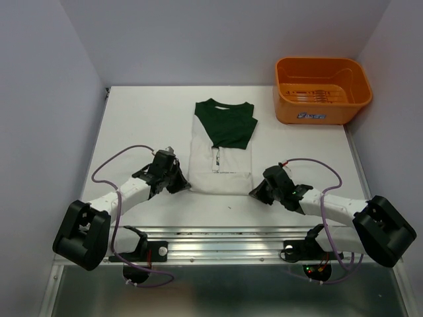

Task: Roll the t-shirts
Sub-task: Roll the T-shirt to the center of the board.

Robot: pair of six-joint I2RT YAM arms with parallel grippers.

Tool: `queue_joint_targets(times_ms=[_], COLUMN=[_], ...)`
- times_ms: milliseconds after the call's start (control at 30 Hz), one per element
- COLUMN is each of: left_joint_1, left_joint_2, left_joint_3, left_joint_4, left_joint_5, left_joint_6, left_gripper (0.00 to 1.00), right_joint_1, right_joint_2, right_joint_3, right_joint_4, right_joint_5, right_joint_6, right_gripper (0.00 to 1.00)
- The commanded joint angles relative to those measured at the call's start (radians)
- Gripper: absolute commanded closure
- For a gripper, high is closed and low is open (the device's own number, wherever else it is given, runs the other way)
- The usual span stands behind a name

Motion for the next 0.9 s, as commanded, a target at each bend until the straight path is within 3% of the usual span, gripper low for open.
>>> queue_joint_targets(times_ms=[0,467,867], left_joint_1=[0.002,0.022,0.087], left_joint_2=[-0.037,0.035,0.116], left_joint_3=[0.069,0.211,0.329], left_joint_4=[-0.031,-0.087,-0.112], left_joint_5=[-0.011,-0.002,0.047], left_joint_6=[0.006,0.029,0.086], left_gripper=[1.00,1.00,1.00], right_joint_1=[-0.006,-0.044,-0.087], right_joint_2=[-0.024,-0.080,-0.011], right_joint_3=[0.027,0.104,0.211], right_joint_4=[0.023,-0.053,-0.070], right_joint_5=[0.023,0.061,0.058], right_joint_6=[-0.007,-0.042,-0.101], right_gripper=[0.99,0.99,0.99])
